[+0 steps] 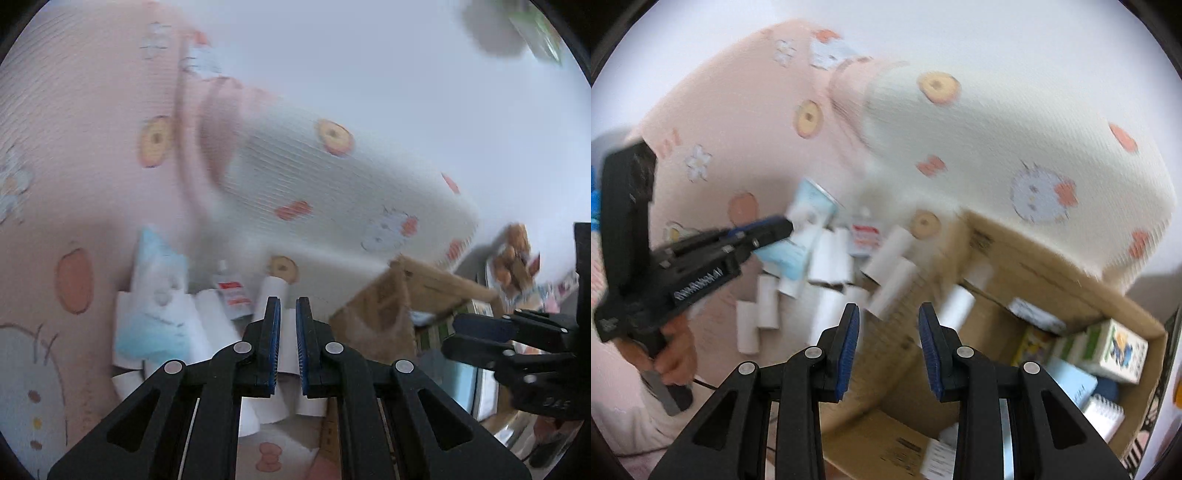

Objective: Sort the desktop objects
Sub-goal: 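Move both tools back from the box to the tube pile, then grasp another white cardboard tube with the left gripper, then lift the tube with the left gripper and carry it over the box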

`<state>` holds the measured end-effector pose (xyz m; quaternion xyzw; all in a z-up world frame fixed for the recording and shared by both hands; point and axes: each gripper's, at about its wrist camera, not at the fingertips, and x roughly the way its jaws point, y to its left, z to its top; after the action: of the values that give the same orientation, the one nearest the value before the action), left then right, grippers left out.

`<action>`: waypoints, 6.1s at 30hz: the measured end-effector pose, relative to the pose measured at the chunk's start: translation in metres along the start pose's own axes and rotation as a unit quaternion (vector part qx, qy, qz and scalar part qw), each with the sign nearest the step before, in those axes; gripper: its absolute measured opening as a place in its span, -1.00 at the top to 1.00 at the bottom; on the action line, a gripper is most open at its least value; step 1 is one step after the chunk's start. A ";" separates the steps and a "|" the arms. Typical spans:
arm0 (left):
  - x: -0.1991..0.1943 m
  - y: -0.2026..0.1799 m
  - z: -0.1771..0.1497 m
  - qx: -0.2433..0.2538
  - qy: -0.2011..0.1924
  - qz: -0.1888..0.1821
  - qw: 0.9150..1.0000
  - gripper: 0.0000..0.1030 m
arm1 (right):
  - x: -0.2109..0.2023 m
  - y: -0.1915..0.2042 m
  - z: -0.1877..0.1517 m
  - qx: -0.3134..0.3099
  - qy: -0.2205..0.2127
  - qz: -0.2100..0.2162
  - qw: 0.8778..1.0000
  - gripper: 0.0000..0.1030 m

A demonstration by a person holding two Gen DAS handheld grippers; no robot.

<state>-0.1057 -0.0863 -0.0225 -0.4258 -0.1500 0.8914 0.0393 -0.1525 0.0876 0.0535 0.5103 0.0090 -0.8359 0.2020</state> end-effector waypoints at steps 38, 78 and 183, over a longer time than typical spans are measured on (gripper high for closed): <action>-0.041 0.150 -0.161 -0.140 -0.062 0.162 0.975 0.73 | 0.132 0.162 -0.043 -0.151 -0.019 0.201 0.968 0.43; -0.016 0.142 -0.164 -0.211 0.012 0.057 0.976 0.13 | 0.204 0.194 -0.074 -0.181 0.105 0.280 0.937 0.18; 0.042 -0.187 -0.025 0.188 0.063 -0.061 0.978 0.14 | -0.028 -0.017 -0.066 -0.080 -0.119 -0.012 0.990 0.18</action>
<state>-0.1239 0.1059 -0.0121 -0.4558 -0.0027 0.8711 0.1828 -0.0918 0.1272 0.0427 0.3891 0.0580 -0.8896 0.2320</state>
